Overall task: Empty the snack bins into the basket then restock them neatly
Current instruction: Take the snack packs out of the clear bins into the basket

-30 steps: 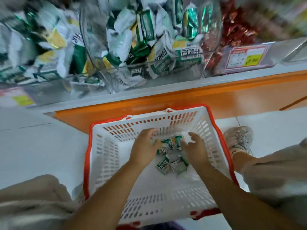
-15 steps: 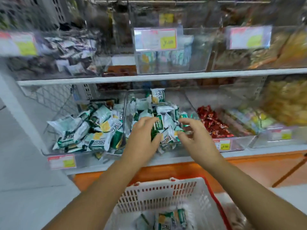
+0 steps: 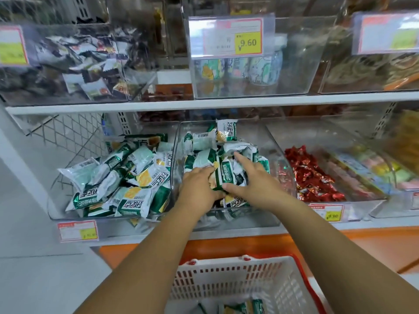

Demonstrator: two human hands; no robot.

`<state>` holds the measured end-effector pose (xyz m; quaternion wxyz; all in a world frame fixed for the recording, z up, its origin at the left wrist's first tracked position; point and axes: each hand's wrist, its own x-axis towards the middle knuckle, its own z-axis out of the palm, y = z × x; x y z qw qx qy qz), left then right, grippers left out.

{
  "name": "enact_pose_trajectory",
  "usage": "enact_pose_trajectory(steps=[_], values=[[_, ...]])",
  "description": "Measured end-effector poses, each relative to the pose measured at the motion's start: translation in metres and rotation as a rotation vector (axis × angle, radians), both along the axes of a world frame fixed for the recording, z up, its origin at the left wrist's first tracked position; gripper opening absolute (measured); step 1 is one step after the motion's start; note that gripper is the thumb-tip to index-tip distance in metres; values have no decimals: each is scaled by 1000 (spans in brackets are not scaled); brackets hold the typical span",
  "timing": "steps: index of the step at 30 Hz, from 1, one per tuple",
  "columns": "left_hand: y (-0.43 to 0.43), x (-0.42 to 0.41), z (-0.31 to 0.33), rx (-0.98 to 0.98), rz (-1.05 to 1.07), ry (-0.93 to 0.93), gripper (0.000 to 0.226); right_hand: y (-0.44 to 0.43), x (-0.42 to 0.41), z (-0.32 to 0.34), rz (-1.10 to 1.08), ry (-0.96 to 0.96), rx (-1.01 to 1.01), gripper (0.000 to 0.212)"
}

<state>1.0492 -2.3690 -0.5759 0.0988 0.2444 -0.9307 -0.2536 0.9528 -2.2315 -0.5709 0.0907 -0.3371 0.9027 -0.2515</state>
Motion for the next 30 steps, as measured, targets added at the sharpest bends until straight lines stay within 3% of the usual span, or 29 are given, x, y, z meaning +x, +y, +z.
enact_pose_trajectory(steps=[4,9,14,17,20,24,30], values=[[2,1,-3,53,12,104,55,-10,1,-2,-46,61,-59,66],[1,4,-7,103,43,204,48,-8,2,1,-111,-23,-289,45],[5,13,-2,41,34,365,40,15,15,17,-117,-157,-547,41],[13,27,6,151,-24,477,39,31,30,26,-133,-223,-663,41],[30,48,13,355,-40,560,38,43,48,32,-126,-232,-697,41],[52,78,9,446,-37,606,41,60,74,33,-95,-233,-694,36],[63,109,1,343,-71,692,47,83,102,18,-61,-403,-782,35]])
